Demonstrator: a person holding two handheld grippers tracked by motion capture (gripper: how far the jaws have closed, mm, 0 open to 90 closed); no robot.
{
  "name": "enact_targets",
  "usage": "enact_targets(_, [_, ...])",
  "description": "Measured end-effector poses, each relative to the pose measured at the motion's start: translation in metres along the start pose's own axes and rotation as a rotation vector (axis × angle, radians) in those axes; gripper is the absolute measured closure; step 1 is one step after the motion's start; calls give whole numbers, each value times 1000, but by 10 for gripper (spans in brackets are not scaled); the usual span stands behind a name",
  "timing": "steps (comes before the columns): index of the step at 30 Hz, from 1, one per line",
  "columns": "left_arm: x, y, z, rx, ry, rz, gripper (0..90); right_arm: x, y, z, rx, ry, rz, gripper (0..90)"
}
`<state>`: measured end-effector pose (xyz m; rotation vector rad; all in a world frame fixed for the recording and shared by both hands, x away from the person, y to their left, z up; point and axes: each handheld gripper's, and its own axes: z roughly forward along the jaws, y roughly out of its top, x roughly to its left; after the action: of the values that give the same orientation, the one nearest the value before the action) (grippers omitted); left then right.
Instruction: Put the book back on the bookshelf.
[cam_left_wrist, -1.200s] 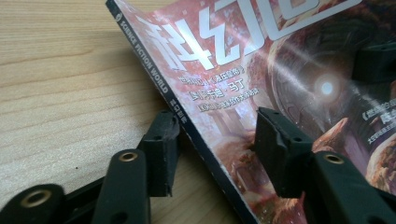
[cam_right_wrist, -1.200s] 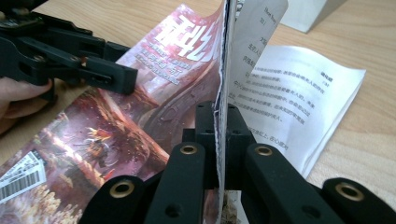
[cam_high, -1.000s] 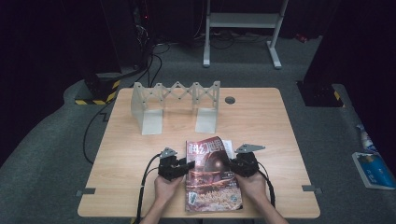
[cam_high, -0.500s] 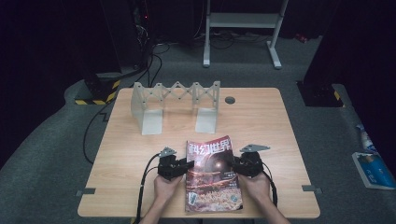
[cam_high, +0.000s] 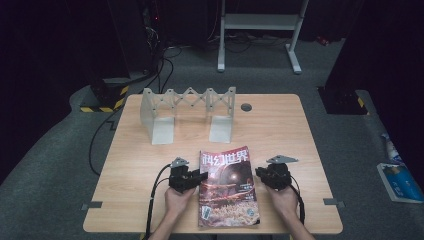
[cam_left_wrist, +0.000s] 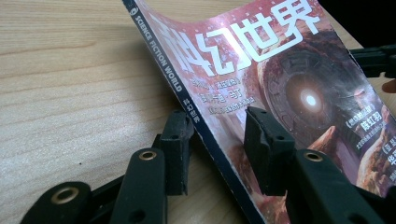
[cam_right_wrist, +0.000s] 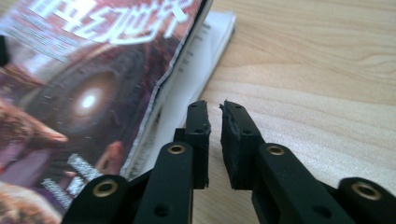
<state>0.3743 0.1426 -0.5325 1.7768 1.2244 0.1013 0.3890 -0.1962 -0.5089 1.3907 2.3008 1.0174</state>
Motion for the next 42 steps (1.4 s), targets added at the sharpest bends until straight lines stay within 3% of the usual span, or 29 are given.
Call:
enact_targets(6, [0, 0, 0, 3, -6, -9, 614, 1, 1, 10, 9, -5, 0, 850])
enact_targets(11, [1, 1, 0, 5, -10, -14, 615, 8, 4, 15, 14, 24, -13, 862])
enact_targets(42, [5, 1, 1, -9, -45, -28, 533, 19, 5, 20, 13, 77, -76, 896])
